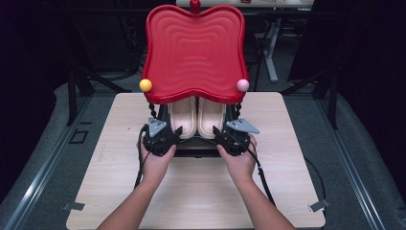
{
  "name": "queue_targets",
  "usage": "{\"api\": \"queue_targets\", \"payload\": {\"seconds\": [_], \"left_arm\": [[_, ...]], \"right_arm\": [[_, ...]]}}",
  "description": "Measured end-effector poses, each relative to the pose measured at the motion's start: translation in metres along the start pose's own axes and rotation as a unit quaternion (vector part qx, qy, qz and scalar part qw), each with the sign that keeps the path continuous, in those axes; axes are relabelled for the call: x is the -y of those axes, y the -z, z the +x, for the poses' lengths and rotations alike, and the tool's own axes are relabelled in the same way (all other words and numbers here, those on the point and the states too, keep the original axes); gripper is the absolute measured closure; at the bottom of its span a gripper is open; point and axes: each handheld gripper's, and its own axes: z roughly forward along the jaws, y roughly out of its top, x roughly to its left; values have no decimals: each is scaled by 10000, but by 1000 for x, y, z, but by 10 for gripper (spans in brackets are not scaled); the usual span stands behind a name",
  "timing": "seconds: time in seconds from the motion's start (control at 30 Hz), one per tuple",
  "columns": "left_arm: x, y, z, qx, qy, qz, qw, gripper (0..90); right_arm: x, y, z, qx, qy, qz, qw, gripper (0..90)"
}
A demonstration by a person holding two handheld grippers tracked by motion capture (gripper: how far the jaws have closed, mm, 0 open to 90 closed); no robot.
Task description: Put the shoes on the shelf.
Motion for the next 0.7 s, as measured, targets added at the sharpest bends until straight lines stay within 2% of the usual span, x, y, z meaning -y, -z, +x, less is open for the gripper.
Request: {"api": "queue_targets", "payload": {"seconds": [0.17,0.37,0.53,0.7], "left_arm": [[-2,-1,1,13,-115,14,9999,513],[-3,-1,5,91,-92,74,9999,539],[-1,-1,5,89,-87,-7,9999,541],[-2,0,4,79,-81,27,9999,541]], "right_arm": [[-1,-1,-1,2,68,23,10000,570],[-2,-3,-1,29,86,47,9999,570],[-2,-4,1,74,119,21,9999,570],[-2,-4,0,55,125,58,9999,570]]}}
